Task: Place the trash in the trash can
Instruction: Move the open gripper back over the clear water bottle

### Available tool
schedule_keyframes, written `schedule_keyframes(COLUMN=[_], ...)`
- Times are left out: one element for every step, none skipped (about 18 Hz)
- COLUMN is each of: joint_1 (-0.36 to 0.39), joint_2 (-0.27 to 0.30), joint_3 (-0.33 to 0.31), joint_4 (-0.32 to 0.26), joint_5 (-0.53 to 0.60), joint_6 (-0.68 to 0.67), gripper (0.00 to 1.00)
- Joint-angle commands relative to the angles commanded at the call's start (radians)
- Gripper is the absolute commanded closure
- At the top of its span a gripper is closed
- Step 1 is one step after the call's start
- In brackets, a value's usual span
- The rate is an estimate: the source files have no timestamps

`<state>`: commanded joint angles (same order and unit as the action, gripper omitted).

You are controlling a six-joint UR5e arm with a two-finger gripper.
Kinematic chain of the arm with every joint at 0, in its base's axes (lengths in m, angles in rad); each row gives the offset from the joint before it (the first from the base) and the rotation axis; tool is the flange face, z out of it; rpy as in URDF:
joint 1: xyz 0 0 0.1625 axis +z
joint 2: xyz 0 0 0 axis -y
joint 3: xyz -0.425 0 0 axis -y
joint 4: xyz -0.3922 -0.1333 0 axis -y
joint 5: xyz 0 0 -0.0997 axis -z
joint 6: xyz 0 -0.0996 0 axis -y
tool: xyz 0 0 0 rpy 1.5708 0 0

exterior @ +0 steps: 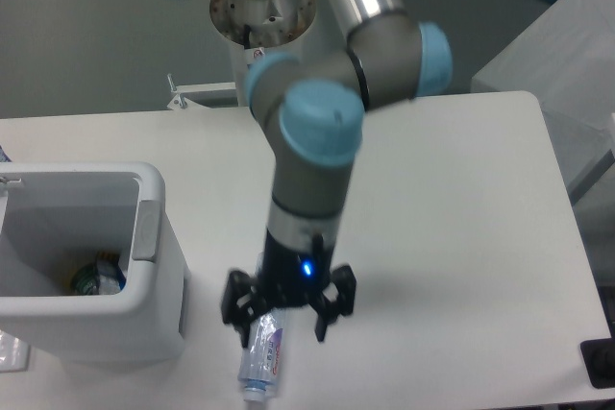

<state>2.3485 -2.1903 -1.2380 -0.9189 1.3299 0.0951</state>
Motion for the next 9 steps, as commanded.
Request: schedule_keyframes(joint_1=[-0.002,-0.002,-0.003,-0.006,-0.009,-0.014,-0.021,-0.026,-0.035], joint_2=[-0.025,-0.048,-0.069,-0.087,-0.1,-0.111,-0.123,-0.131,-0.141], joint_3=[0.008,0.018,0.028,0.041,0.048,0.051,0.049,0.045,0.042], joint_4=[0.0,0.0,0.002,0.002,0.009,0.02,0.035,0.044,0.044], joint_5=[0.011,0.023,0.035,0.044,0.052,0.052,0.054,0.055,0.063], joint_6=[0.0,0.0,0.0,0.0,0.0,0.002,0.011,0.037,0.075], gripper=[0.01,0.01,0.01,0.01,0.01,0.01,0.01,0.01,0.01])
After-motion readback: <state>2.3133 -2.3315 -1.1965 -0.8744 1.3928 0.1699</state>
